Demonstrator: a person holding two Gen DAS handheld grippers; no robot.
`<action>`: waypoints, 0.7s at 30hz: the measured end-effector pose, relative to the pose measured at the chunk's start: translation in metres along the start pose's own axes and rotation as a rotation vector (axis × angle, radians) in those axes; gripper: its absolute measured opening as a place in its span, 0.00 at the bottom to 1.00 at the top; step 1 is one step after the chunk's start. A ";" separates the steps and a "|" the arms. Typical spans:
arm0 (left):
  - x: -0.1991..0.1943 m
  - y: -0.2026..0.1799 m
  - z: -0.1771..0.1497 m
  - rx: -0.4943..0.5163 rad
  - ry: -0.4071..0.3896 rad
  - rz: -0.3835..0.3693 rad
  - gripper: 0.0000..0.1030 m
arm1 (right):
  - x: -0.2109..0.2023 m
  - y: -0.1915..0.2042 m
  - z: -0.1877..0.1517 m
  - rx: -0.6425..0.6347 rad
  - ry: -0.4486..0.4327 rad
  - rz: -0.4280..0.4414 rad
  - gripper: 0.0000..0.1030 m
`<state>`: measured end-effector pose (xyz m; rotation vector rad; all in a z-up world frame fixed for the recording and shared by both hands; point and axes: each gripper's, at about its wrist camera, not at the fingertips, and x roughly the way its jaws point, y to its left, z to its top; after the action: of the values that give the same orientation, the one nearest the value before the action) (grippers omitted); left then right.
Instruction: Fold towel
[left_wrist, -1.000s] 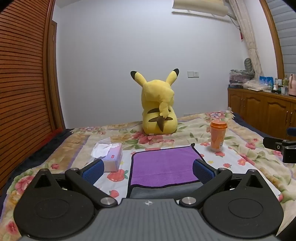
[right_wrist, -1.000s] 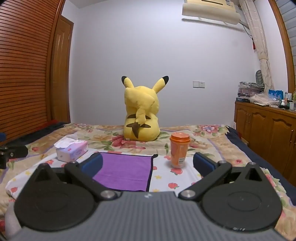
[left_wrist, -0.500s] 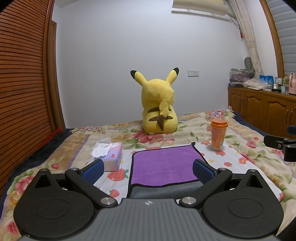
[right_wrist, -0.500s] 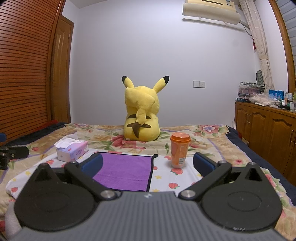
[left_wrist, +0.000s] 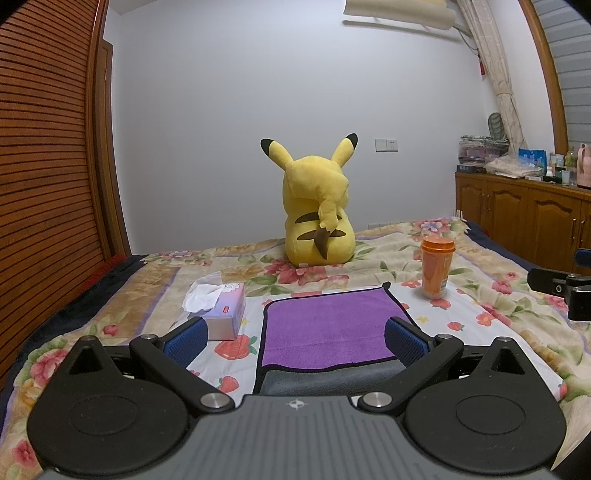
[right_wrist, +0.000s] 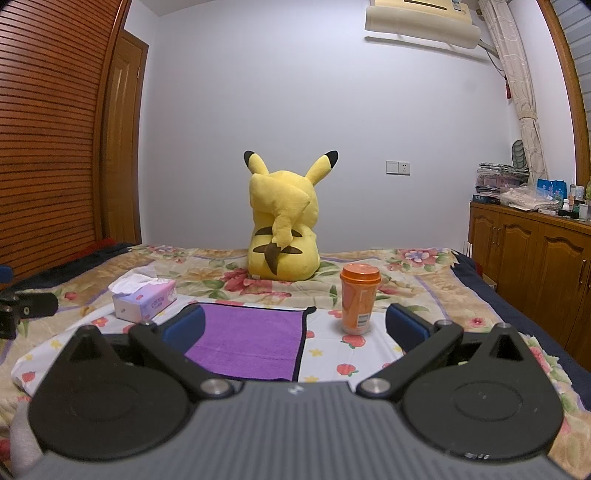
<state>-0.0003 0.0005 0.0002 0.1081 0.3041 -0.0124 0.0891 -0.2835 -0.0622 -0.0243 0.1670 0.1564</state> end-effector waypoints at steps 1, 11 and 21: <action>0.000 0.000 0.000 0.000 0.001 0.001 1.00 | 0.000 0.000 0.000 0.000 0.000 0.001 1.00; 0.000 0.000 0.000 0.001 0.001 0.002 1.00 | -0.001 -0.002 0.000 -0.001 -0.001 -0.001 1.00; 0.001 0.004 -0.005 0.003 0.002 0.004 1.00 | -0.001 -0.003 0.000 0.000 -0.001 -0.001 1.00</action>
<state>-0.0009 0.0048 -0.0046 0.1116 0.3055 -0.0092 0.0882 -0.2869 -0.0618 -0.0239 0.1656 0.1556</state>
